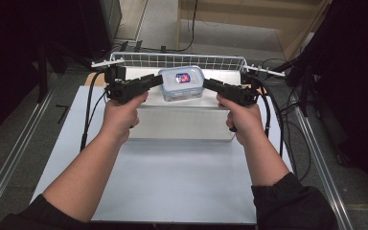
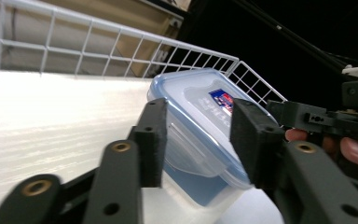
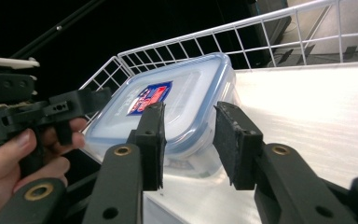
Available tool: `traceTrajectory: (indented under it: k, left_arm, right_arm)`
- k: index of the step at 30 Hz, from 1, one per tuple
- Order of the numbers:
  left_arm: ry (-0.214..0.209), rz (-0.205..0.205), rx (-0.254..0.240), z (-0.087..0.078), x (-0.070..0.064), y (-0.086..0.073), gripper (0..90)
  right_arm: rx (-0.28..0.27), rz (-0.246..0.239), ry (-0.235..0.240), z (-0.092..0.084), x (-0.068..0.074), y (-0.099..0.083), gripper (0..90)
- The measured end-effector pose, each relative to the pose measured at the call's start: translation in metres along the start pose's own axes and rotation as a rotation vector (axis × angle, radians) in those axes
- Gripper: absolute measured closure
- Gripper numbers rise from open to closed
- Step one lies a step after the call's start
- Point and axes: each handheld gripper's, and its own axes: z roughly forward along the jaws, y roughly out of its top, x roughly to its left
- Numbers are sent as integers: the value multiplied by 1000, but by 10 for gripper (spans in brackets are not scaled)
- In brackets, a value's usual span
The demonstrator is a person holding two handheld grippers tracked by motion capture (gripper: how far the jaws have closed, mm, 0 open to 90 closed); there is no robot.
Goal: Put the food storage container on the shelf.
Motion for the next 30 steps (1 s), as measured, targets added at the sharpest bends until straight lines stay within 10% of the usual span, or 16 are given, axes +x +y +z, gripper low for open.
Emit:
traceTrajectory:
  k: [8, 15, 30]
  left_arm:
    - [-43, 61, -22, -15, -20, -14, 896]
    - [-82, 80, 25, -2, -35, -29, 900]
    - [-11, 115, 14, -7, -31, -35, 791]
  right_arm:
    - [0, -24, -7, -11, 9, -2, 693]
    - [0, -29, -11, -13, 11, -4, 693]
    - [21, -58, -23, -17, 15, -18, 675]
